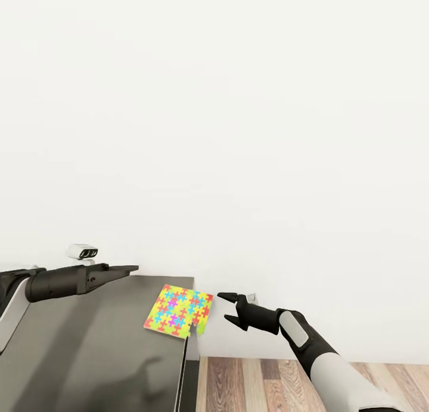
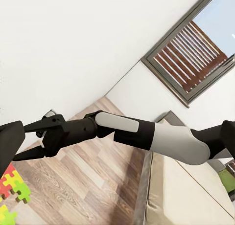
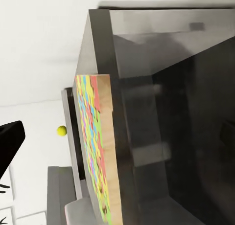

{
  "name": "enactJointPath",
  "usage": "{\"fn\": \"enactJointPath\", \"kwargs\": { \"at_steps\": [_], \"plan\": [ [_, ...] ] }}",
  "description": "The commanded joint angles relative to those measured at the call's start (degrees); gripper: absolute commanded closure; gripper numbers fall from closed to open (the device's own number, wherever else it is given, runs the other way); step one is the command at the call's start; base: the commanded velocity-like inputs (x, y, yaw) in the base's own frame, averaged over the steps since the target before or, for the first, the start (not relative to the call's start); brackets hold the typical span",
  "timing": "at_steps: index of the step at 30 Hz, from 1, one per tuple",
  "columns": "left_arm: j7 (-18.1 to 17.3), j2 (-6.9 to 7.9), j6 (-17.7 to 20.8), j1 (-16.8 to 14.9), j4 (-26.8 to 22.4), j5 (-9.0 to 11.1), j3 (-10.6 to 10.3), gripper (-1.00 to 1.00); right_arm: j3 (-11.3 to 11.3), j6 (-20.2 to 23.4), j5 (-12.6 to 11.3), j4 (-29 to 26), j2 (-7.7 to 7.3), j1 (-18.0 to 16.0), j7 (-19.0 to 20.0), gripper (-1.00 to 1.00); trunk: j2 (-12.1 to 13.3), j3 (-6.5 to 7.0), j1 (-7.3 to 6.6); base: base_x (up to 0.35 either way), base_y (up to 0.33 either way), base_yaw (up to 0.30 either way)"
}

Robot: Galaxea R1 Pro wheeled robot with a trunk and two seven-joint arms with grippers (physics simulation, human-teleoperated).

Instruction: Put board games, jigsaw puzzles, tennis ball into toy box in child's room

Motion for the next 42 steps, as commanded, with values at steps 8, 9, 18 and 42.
{"fn": "enactJointPath", "kwargs": {
  "at_steps": [8,9,18,42],
  "plan": [
    [-0.13,-0.03,0.49,-0.05,-0.01,0.23,0.02,-1.0,0.03,0.15,-0.08,0.02,-0.1,-0.04,0.09,-1.0,-0.03,-0.06,0.0,0.0,0.088,0.0],
    [-0.14,-0.03,0.49,-0.06,-0.01,0.21,-0.02,-1.0,0.02,0.16,-0.08,0.01,-0.1,-0.04,0.09,-1.0,-0.03,-0.06,0.0,0.0,0.245,0.0],
    [-0.14,-0.04,0.49,-0.05,-0.01,0.22,-0.03,-1.0,0.01,0.18,-0.08,0.03,-0.11,-0.04,0.09,-1.0,-0.03,-0.06,0.0,0.0,0.12,0.0],
    [-0.14,0.03,0.49,0.17,-0.01,0.17,0.24,-1.0,-0.07,0.22,-0.08,0.0,-0.22,-0.04,0.34,-1.0,-0.03,-0.06,0.0,0.0,0.036,0.0]
  ]
}}
